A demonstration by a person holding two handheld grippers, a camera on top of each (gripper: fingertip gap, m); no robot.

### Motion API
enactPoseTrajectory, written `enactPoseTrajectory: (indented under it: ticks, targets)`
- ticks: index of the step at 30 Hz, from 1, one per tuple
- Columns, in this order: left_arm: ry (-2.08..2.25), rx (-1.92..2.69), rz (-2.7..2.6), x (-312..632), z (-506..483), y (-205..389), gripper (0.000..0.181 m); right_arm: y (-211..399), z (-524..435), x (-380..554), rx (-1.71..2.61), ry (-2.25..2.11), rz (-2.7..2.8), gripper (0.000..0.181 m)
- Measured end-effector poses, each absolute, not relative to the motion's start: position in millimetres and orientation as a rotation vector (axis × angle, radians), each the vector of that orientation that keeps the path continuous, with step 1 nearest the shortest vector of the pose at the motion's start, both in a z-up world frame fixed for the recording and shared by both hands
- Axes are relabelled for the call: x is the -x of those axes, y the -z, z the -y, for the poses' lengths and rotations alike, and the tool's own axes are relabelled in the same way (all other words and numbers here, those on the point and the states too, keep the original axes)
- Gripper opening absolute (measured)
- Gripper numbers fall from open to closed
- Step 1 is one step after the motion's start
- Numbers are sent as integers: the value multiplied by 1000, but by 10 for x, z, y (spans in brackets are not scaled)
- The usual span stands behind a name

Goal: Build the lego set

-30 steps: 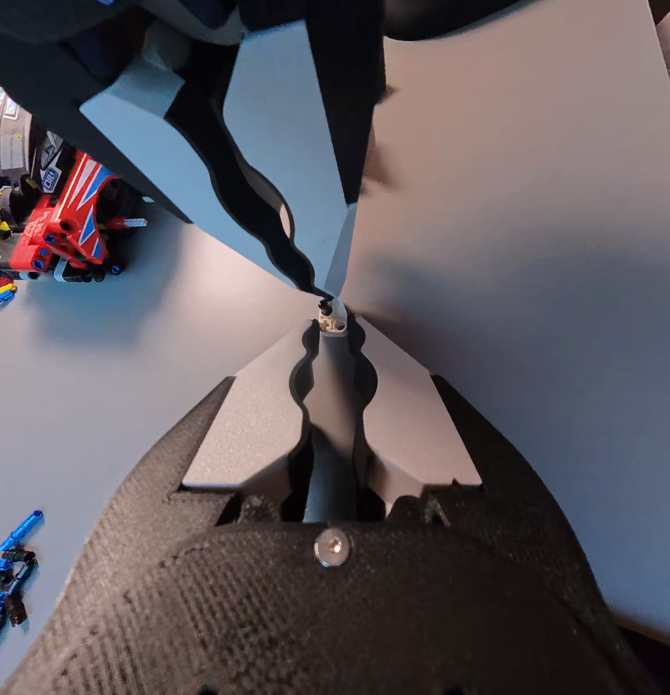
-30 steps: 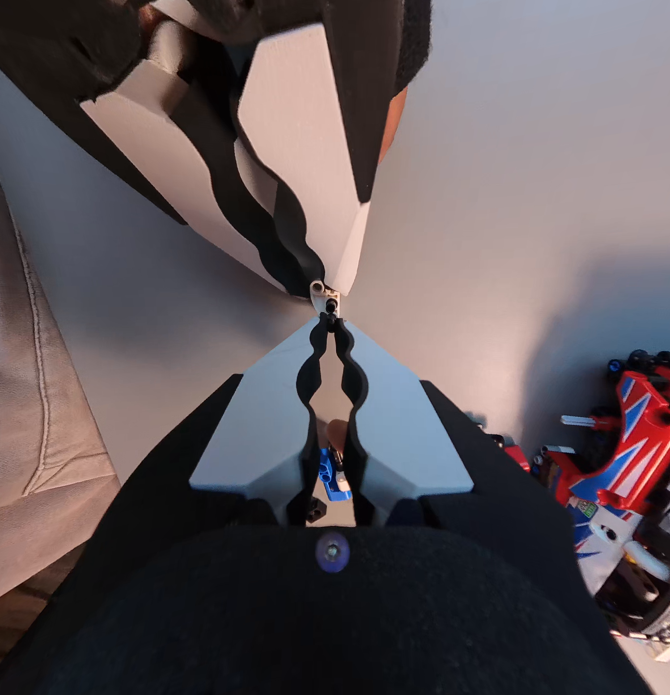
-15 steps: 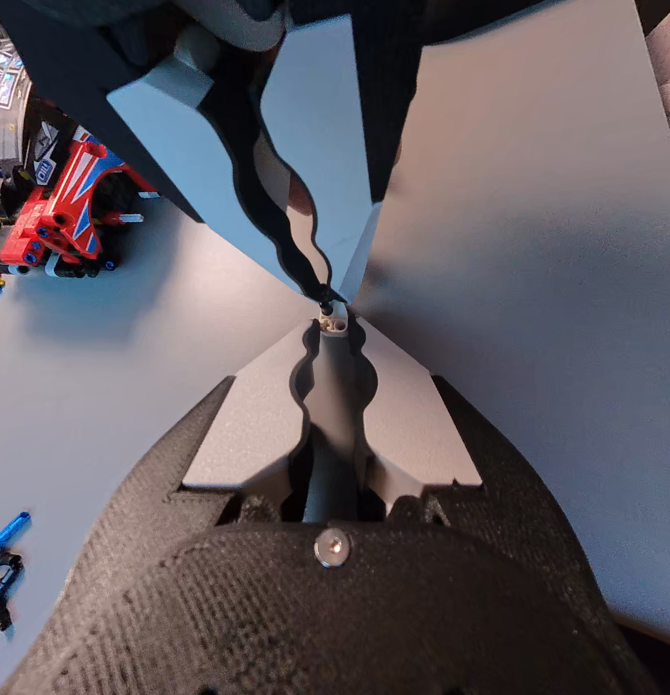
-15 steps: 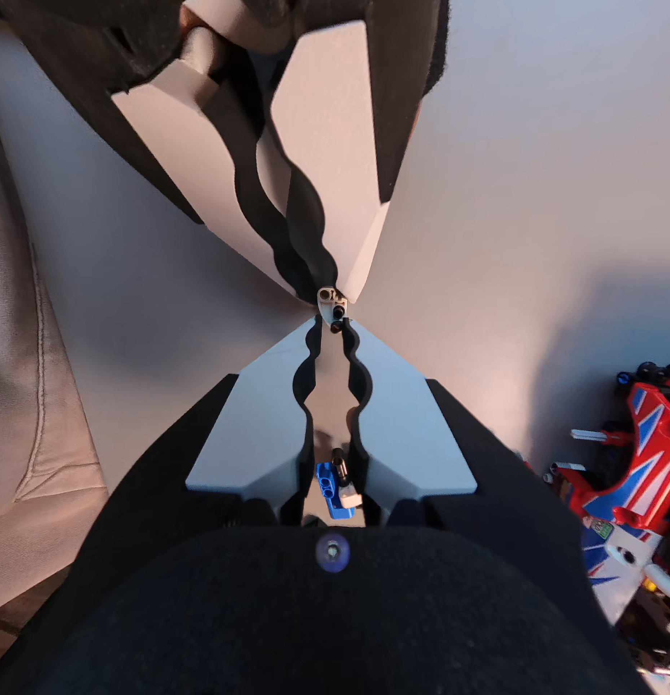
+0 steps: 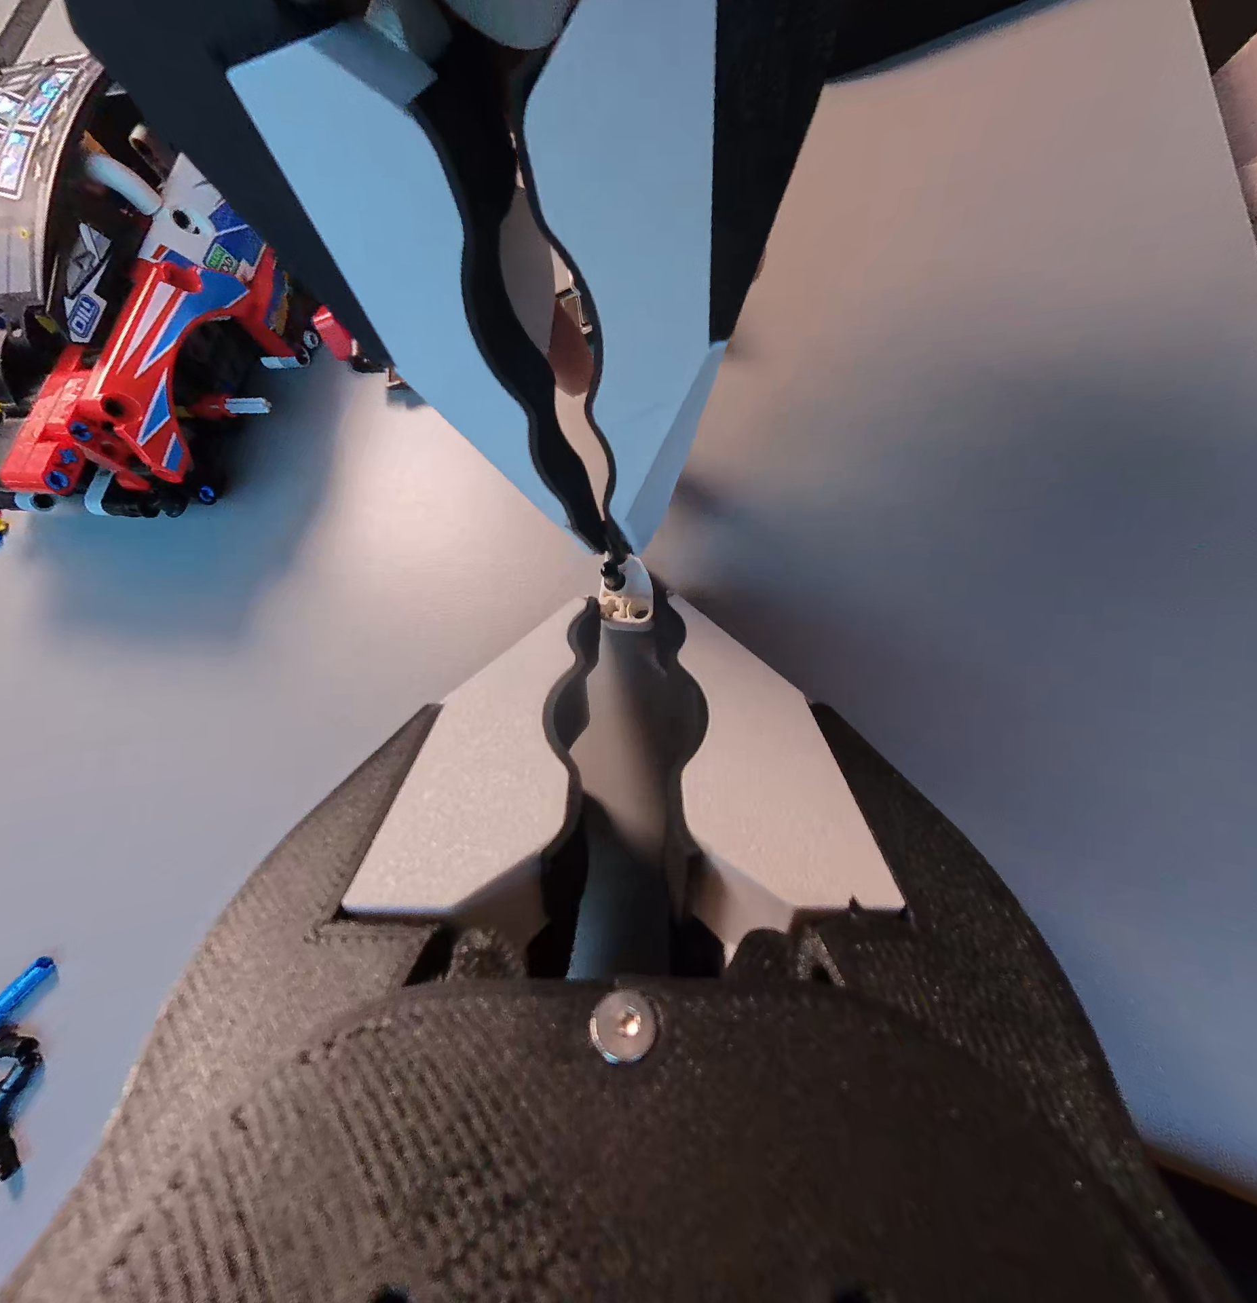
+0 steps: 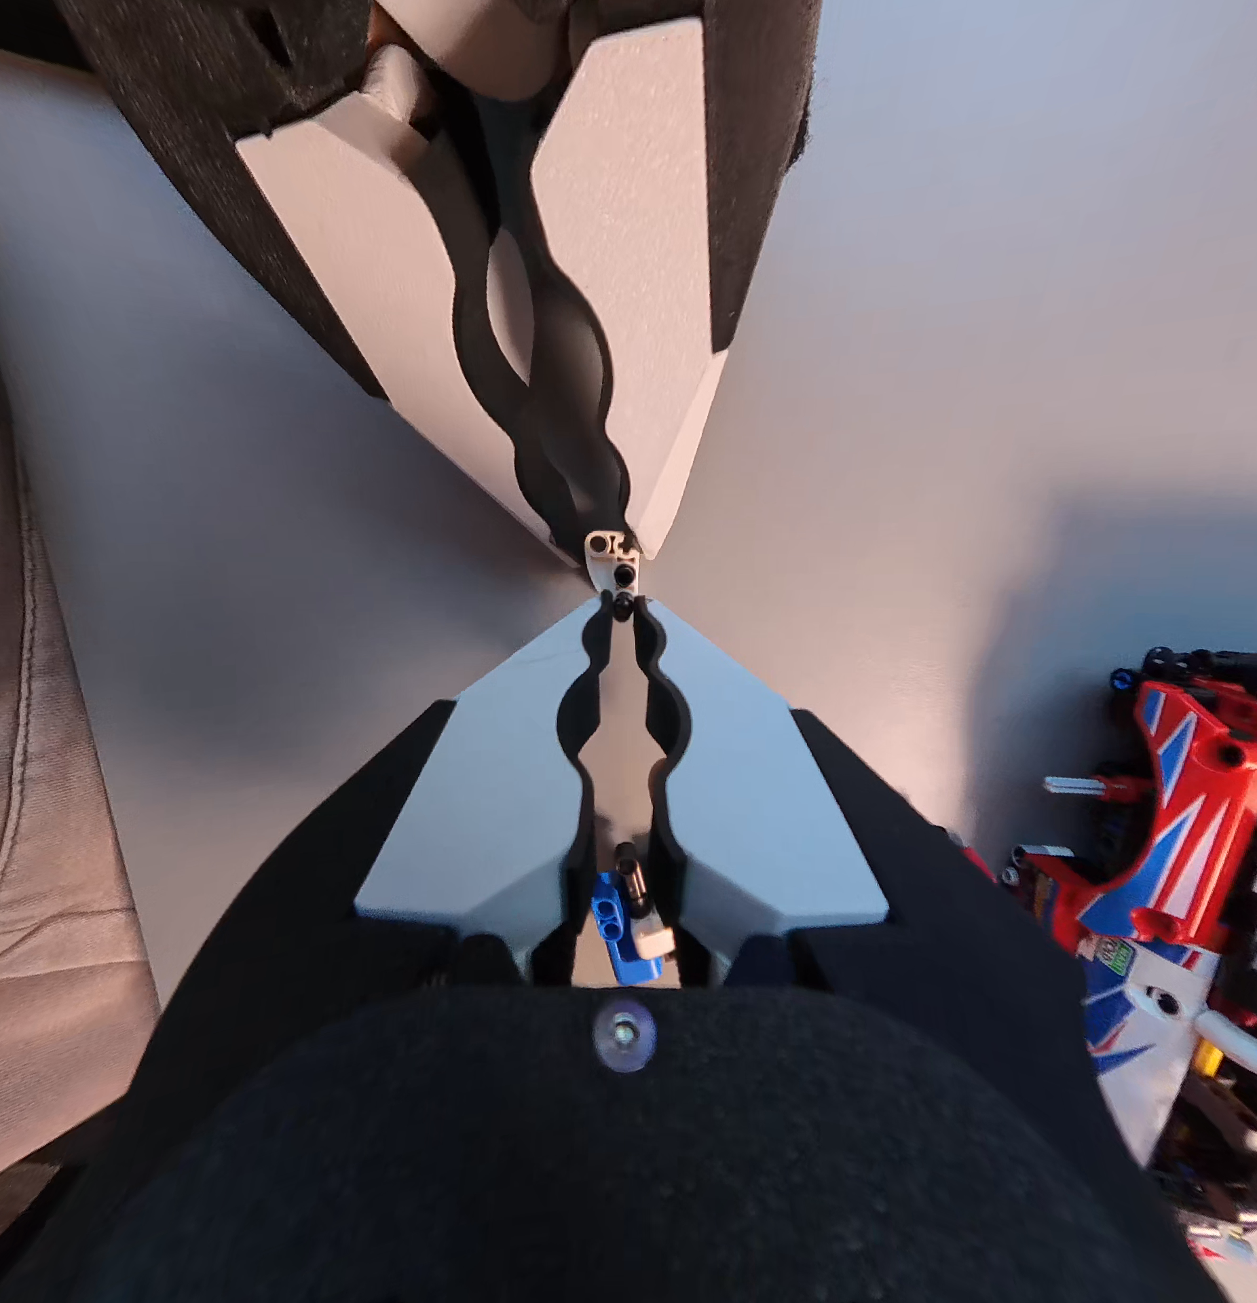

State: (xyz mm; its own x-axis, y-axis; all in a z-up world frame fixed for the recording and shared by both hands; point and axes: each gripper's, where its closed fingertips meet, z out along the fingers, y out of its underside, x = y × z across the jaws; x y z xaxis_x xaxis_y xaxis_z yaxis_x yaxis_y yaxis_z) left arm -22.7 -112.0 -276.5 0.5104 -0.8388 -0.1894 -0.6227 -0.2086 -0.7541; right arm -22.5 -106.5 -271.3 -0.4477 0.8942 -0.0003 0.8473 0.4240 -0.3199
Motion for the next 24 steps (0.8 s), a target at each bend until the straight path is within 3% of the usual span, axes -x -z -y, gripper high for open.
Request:
enactPoseTrajectory:
  ticks: [24]
  targets:
    - [331, 1928, -1203, 230, 1118, 2761, 14, 2737, 1074, 215, 1670, -344, 2578, 1]
